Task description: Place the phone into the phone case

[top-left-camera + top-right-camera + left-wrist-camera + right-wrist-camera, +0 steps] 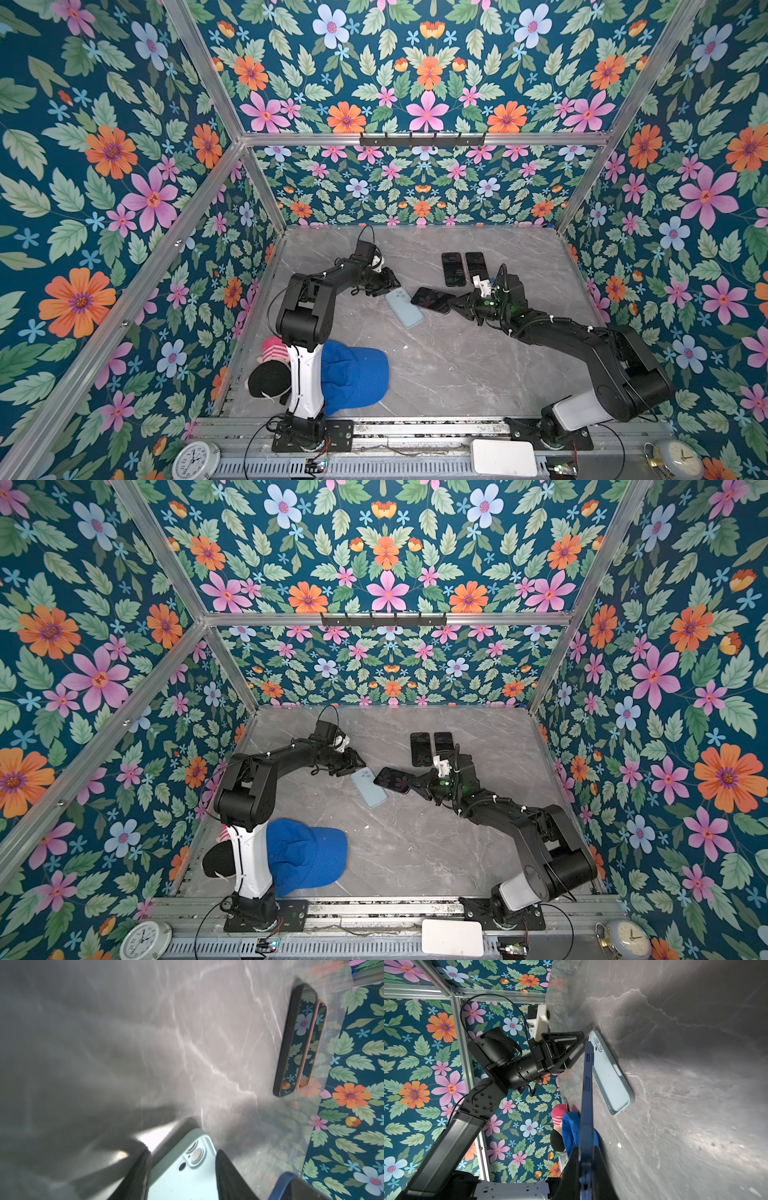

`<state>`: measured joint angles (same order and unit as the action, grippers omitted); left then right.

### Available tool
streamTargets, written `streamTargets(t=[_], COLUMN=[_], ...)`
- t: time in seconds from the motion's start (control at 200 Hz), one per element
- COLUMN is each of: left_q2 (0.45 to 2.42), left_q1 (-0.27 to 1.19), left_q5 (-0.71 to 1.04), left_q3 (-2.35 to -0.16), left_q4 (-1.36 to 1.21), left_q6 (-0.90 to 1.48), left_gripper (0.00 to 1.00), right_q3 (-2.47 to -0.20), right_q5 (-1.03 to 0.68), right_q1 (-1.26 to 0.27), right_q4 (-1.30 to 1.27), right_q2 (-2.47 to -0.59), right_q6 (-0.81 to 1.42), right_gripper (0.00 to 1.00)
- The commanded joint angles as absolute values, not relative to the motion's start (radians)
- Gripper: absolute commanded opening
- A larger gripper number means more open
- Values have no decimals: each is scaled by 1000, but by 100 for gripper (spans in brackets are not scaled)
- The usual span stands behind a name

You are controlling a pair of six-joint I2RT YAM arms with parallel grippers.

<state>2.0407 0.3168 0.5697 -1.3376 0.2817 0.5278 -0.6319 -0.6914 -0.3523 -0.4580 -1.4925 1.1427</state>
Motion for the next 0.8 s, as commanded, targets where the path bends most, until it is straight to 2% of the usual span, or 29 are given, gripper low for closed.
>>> streamTargets(t=[0.0, 0.45, 0.795], left_q2=[1988, 1804, 1768], left_q1=[320, 370, 359], left_q5=[581, 624, 622], left_q3=[-1265, -943, -915], left_q4=[234, 0, -7], left_q6=[578, 771, 755], left_gripper=[52, 52, 52], right_q3=[-628, -553, -523], right_q5=[-685, -687, -661], right_q1=[-353, -411, -455], right_q4=[-455, -504, -597], right_q2=[-1472, -1422, -1468], right_q6=[1119, 1177, 1204], right_gripper=[2, 2, 1])
